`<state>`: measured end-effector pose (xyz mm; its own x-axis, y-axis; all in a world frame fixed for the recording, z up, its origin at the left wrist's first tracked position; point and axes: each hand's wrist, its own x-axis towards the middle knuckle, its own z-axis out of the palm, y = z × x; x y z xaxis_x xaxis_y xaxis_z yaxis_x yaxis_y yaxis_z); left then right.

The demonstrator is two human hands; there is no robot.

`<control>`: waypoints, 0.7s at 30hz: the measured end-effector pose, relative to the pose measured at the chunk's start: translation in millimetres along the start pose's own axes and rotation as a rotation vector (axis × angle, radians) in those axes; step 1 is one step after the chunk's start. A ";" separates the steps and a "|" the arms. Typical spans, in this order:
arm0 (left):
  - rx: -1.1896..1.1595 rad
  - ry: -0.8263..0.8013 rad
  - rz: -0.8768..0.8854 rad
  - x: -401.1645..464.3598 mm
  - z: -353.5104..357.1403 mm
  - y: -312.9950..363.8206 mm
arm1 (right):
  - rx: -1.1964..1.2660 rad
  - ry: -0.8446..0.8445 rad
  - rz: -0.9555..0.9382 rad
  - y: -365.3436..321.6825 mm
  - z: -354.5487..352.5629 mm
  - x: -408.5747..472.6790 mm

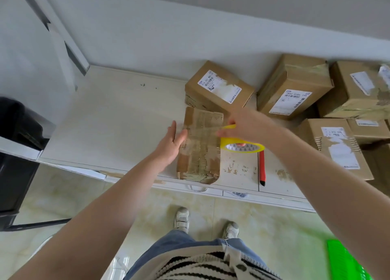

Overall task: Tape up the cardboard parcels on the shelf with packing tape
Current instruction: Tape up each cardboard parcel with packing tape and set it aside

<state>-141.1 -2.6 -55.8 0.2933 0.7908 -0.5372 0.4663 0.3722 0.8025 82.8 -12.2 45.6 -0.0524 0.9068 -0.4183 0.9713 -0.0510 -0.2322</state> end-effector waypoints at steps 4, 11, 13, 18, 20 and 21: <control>-0.213 -0.020 -0.090 -2.9 4.6 8.7 | -0.095 -0.024 0.096 -2.9 28.0 5.9; -0.083 0.035 -0.053 2.9 24.7 11.7 | 0.129 -0.069 0.168 14.5 44.2 7.2; -0.083 0.022 -0.042 2.5 22.1 13.0 | 0.128 -0.065 0.152 17.9 43.3 11.4; -0.120 0.035 -0.053 -1.0 22.4 17.3 | 0.202 -0.069 0.150 25.2 48.8 16.4; -0.146 0.026 -0.062 0.2 23.4 17.8 | 0.288 -0.069 0.178 28.1 54.3 17.2; -0.153 0.020 -0.063 0.6 23.4 18.0 | 0.317 -0.071 0.184 28.7 55.6 17.4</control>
<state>-112.9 -6.7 -47.8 0.2502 0.7721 -0.5841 0.3505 0.4901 0.7981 96.9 -21.1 -17.2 0.0897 0.8397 -0.5356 0.8465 -0.3476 -0.4033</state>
